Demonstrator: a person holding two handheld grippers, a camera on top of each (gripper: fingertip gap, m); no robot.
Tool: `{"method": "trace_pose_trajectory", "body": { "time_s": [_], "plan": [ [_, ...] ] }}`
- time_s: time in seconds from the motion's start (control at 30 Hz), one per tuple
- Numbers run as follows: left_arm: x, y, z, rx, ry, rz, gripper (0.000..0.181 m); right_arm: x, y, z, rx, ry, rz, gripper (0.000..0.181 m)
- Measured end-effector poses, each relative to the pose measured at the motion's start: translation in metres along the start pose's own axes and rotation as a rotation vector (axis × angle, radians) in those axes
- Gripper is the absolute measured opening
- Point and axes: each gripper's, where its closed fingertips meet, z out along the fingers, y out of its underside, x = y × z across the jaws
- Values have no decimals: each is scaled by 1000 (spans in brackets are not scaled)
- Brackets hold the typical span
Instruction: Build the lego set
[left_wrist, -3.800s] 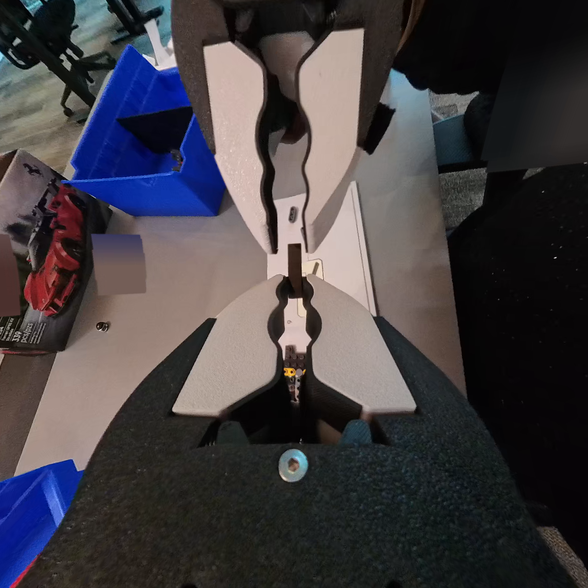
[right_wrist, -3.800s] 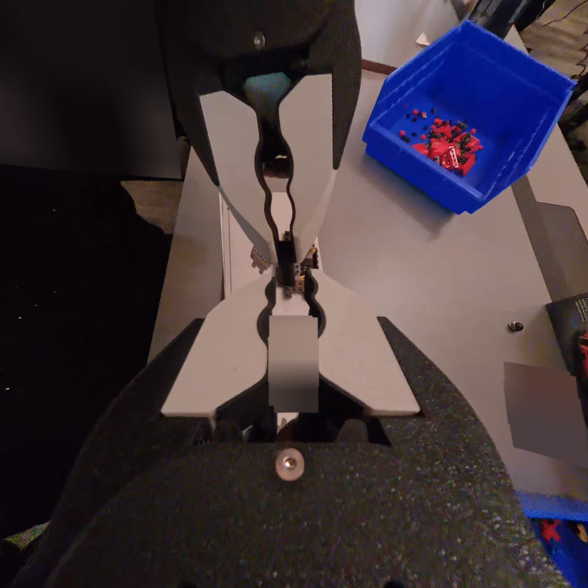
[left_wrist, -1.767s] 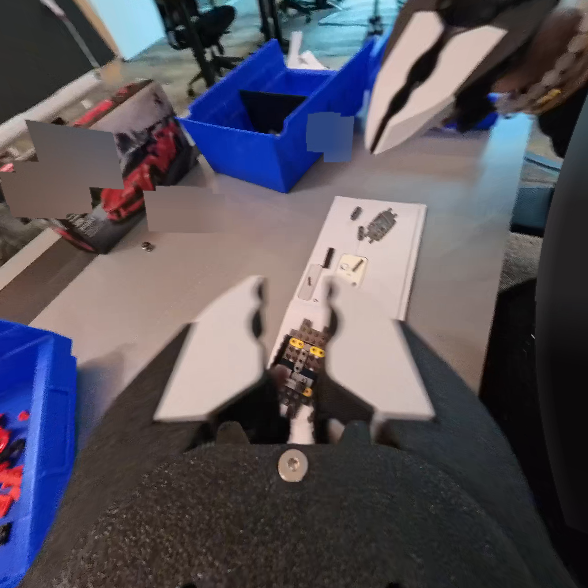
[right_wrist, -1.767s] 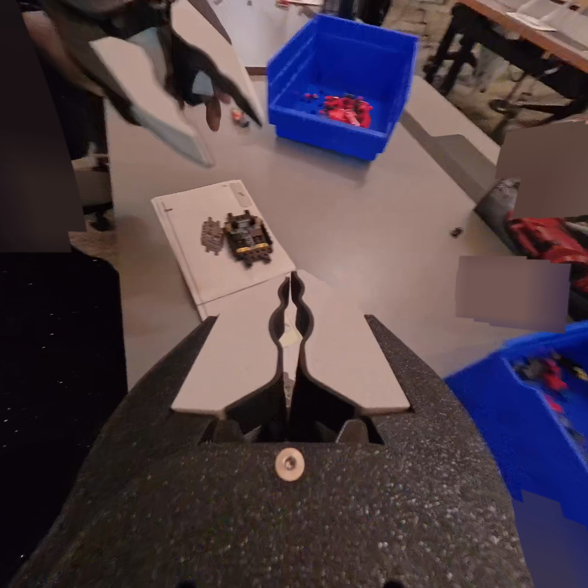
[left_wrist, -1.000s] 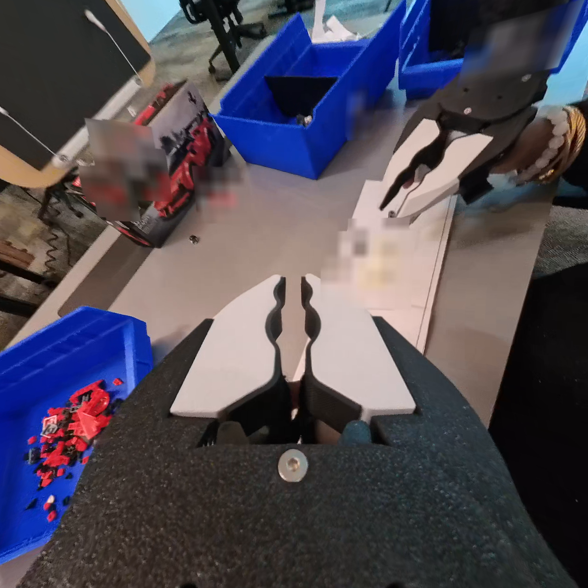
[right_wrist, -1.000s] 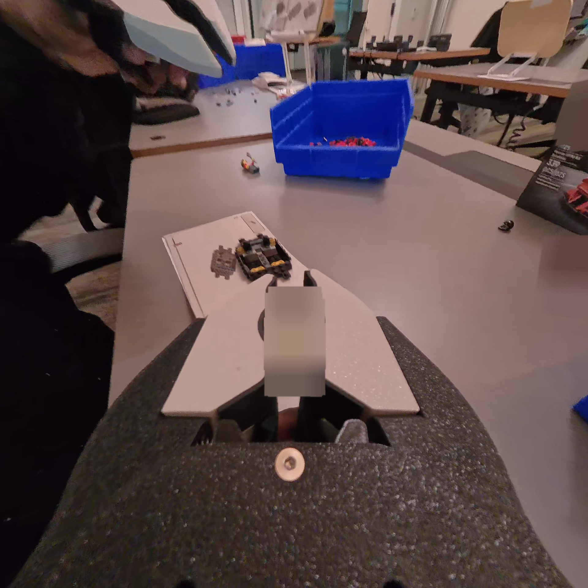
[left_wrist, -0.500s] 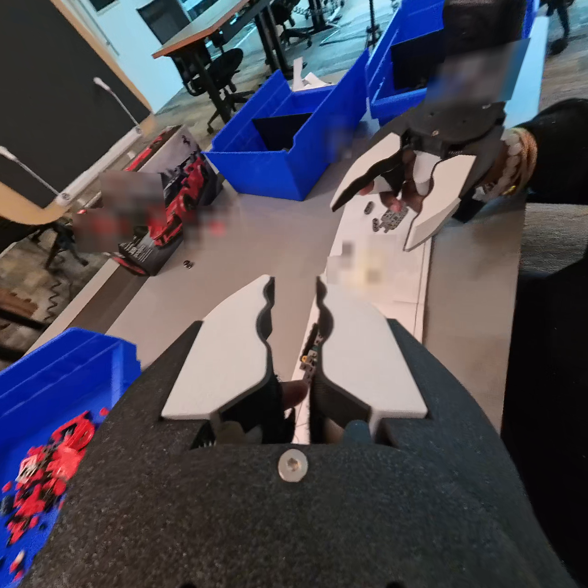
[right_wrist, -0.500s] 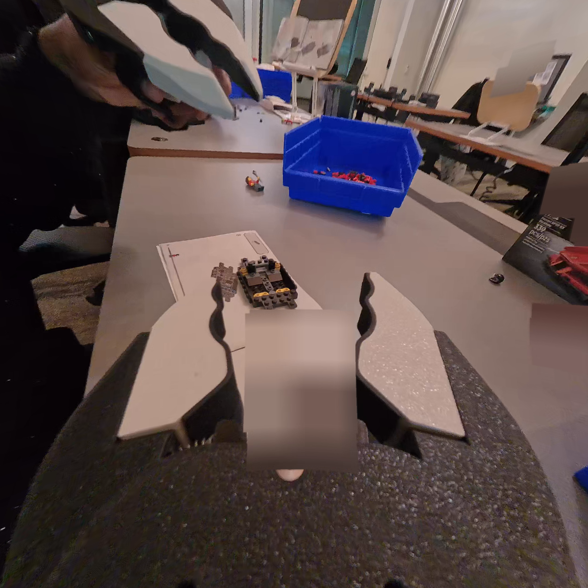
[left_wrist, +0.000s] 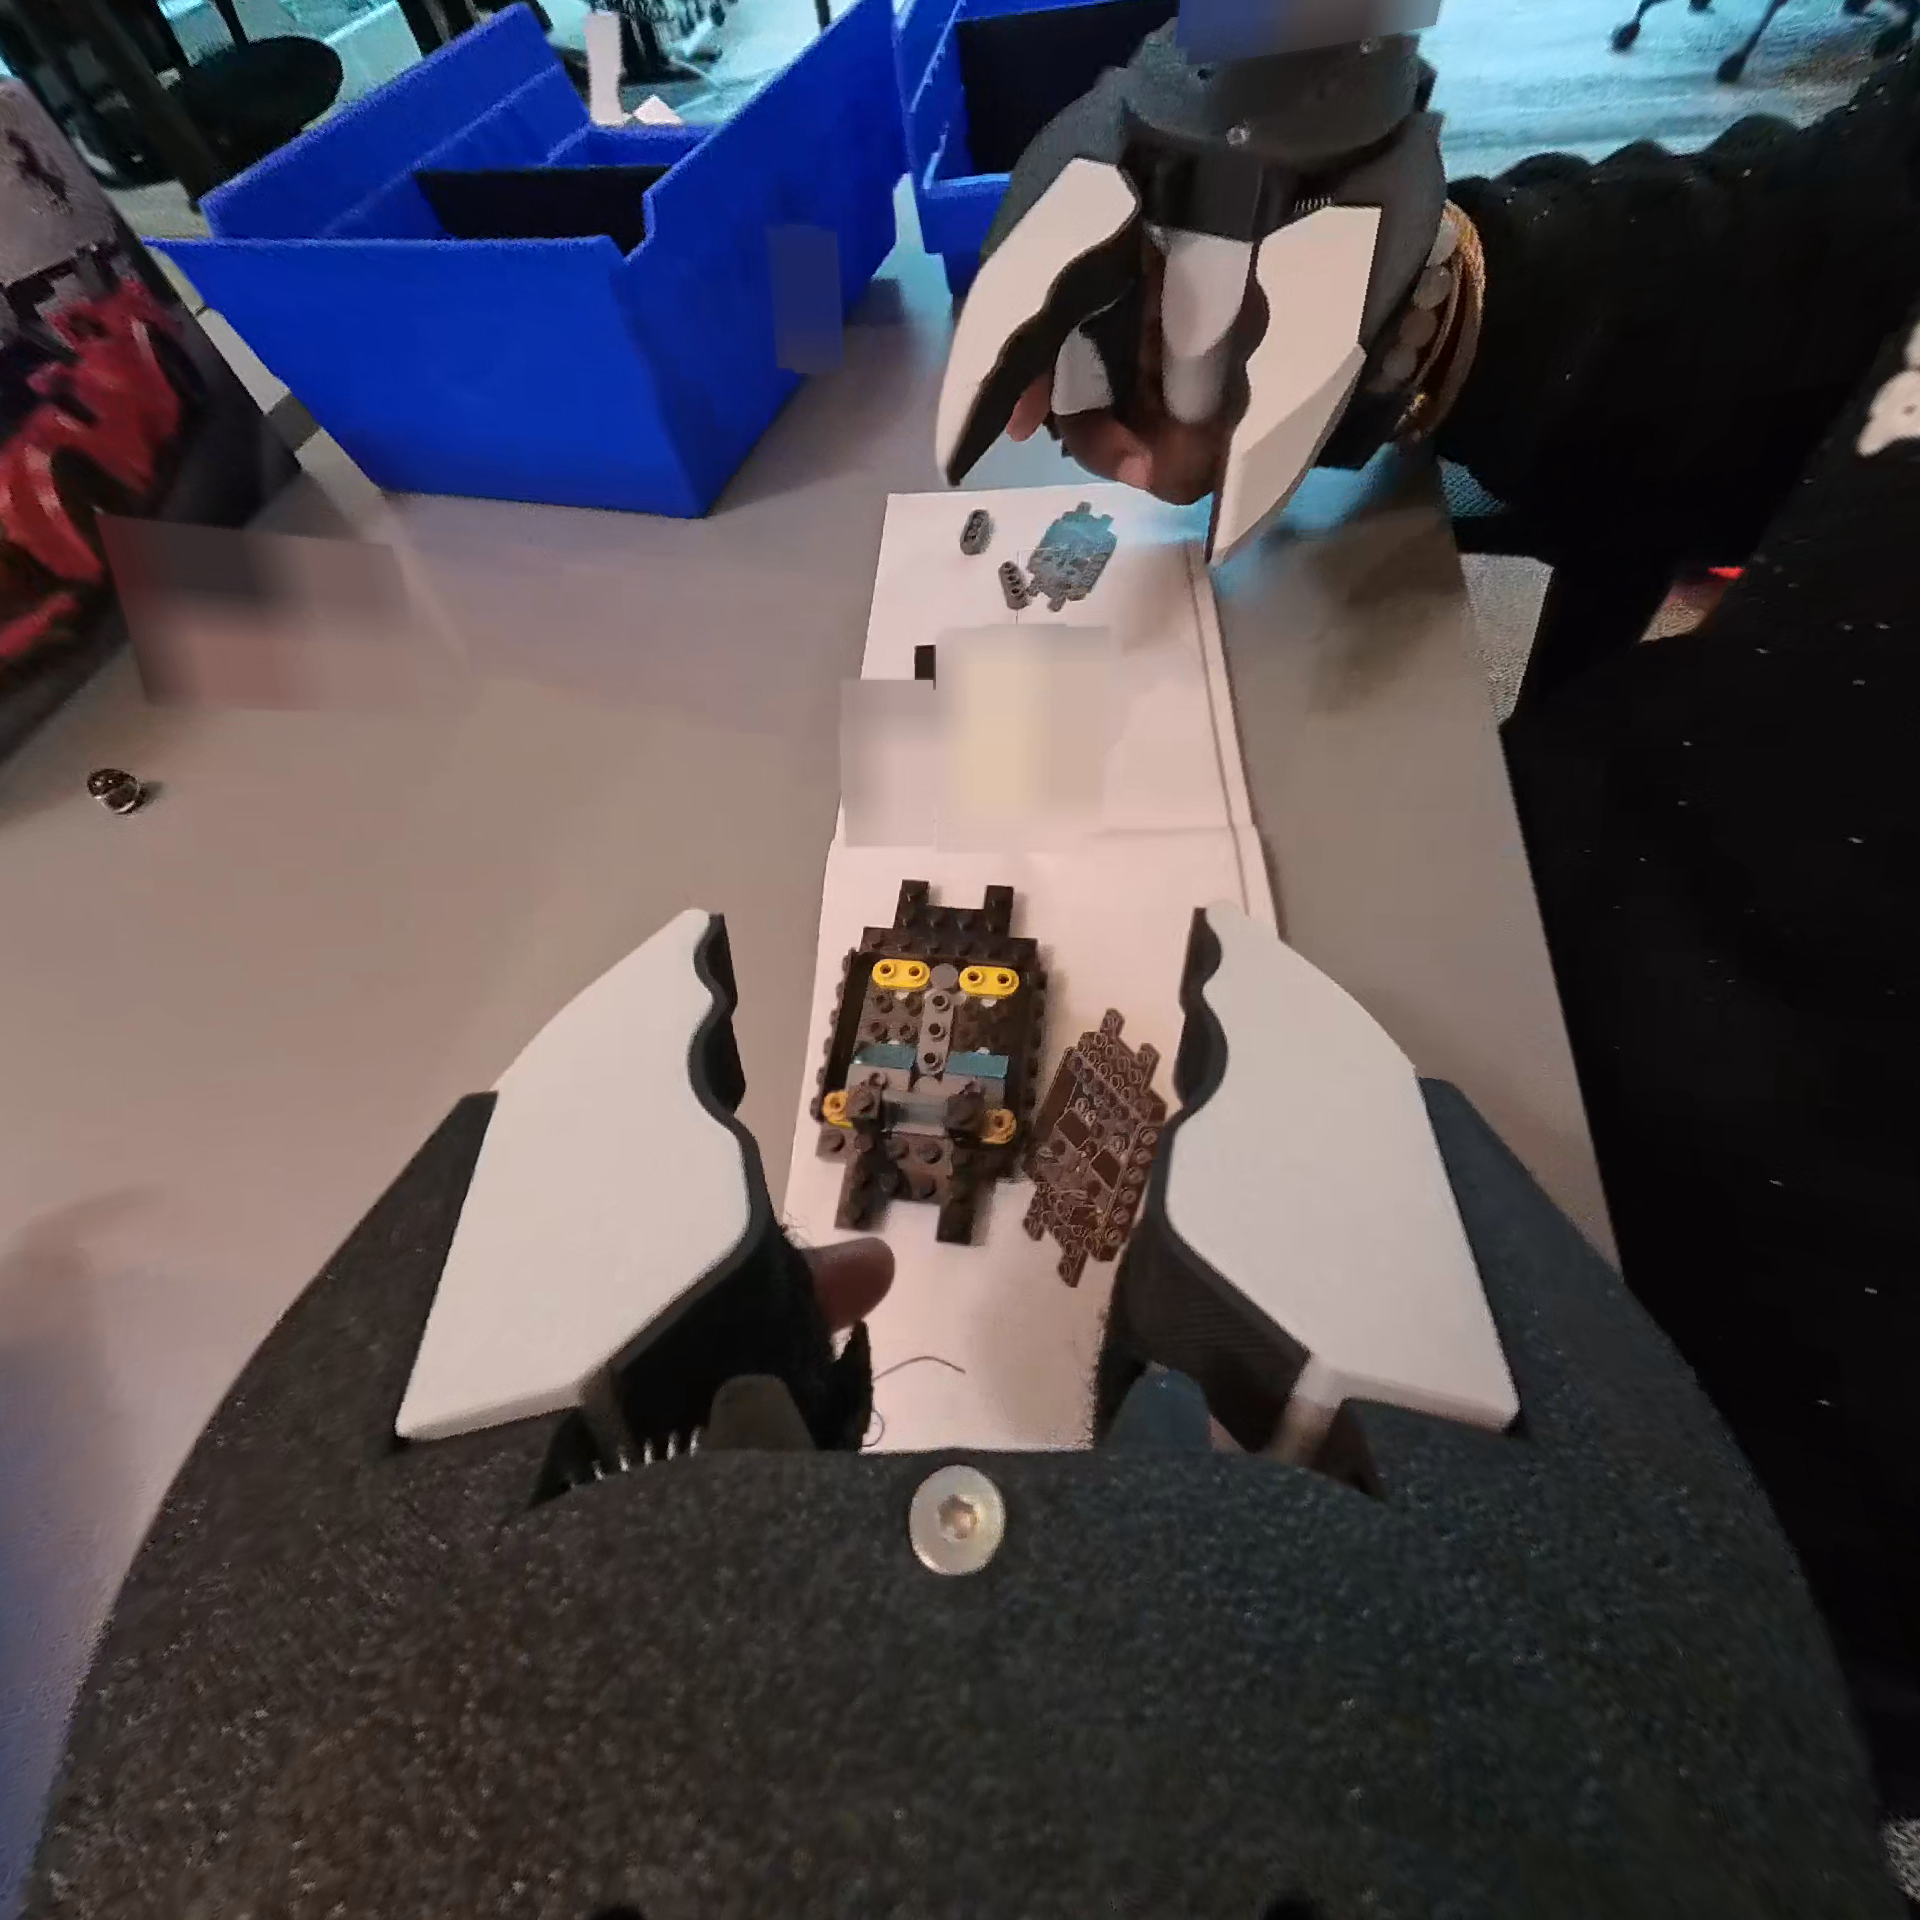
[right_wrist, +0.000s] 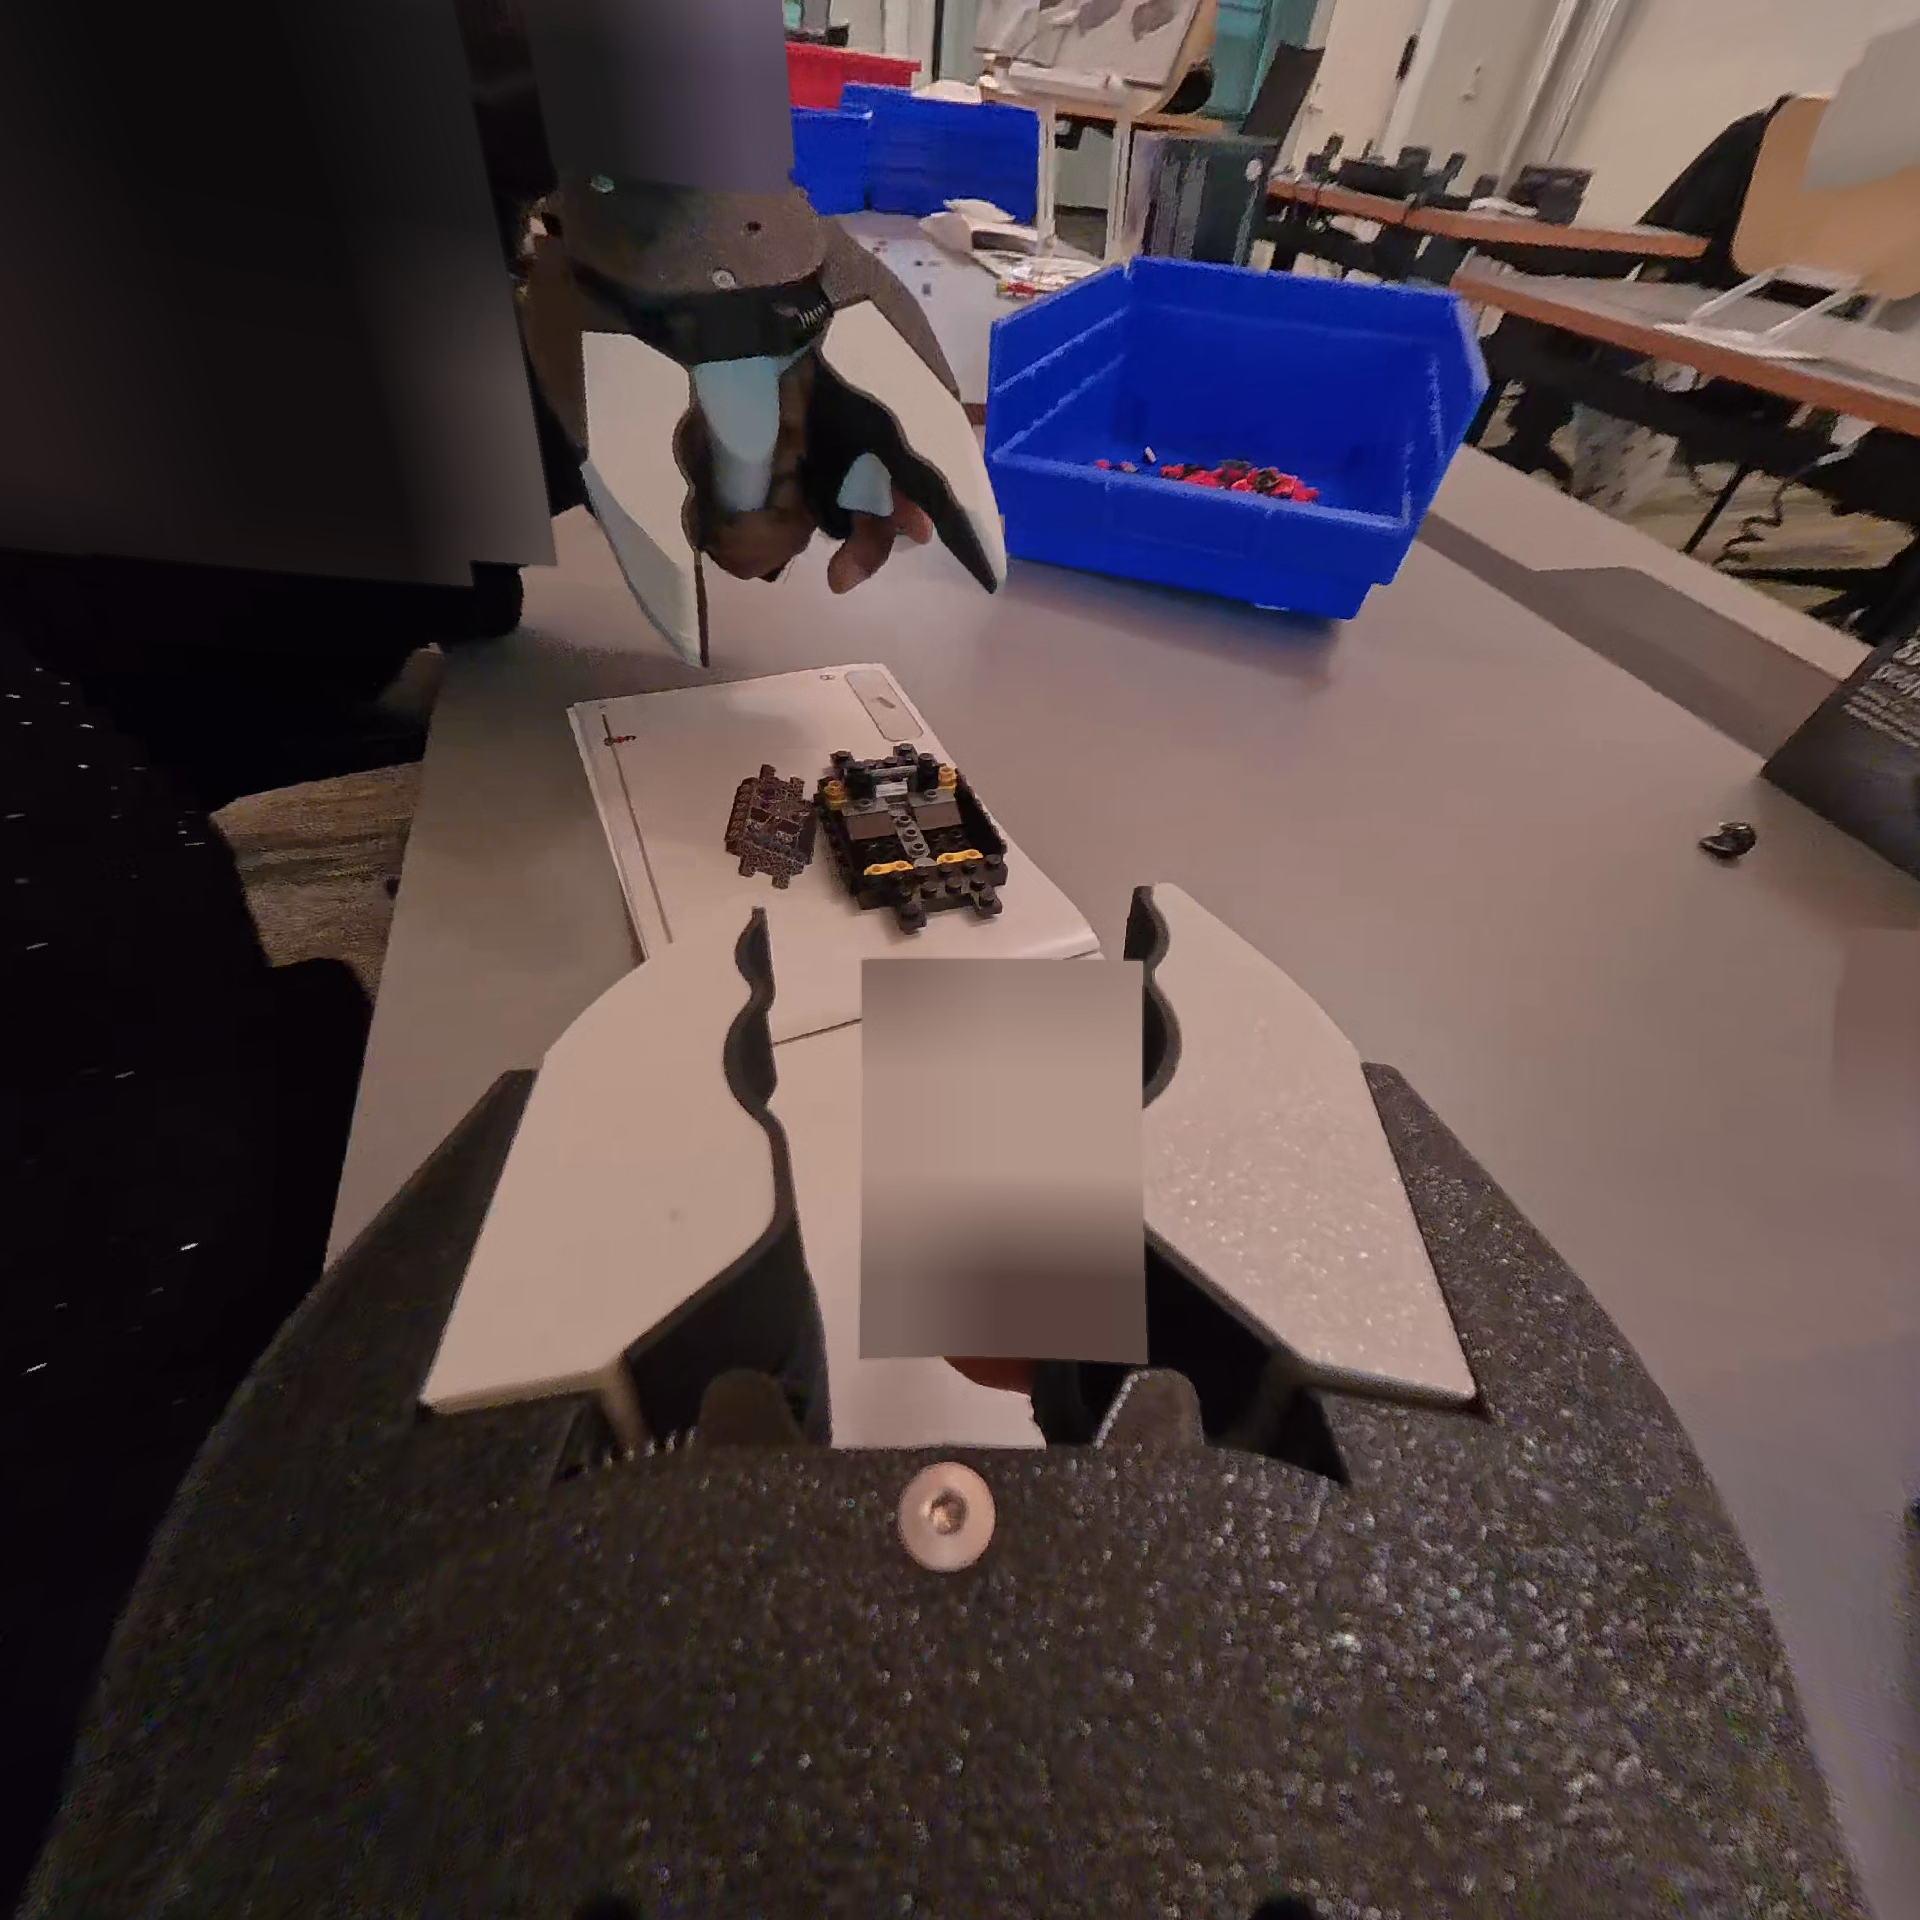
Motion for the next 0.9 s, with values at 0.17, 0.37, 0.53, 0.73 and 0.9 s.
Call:
{"method": "trace_pose_trajectory", "body": {
  "time_s": [0.17, 0.37, 0.53, 0.73, 0.9],
  "plan": [
    [1, -6, -4, -17, 85, 72, 76, 0, 23, -6, -212, -82, -31, 66],
    [12, 17, 4, -137, 160, 71, 76, 4, 50, -37, -419, -53, -76, 64],
    [1, 27, 5, -157, 55, 84, 72, 18, 64, -47, -463, 26, -77, 57],
    [1, 20, -4, -104, 94, 33, 66, -5, 55, -1, -380, -116, 104, 59],
    [-9, 42, -11, -155, 67, 15, 63, -22, 40, 63, -439, -154, 27, 66]
  ]
}}
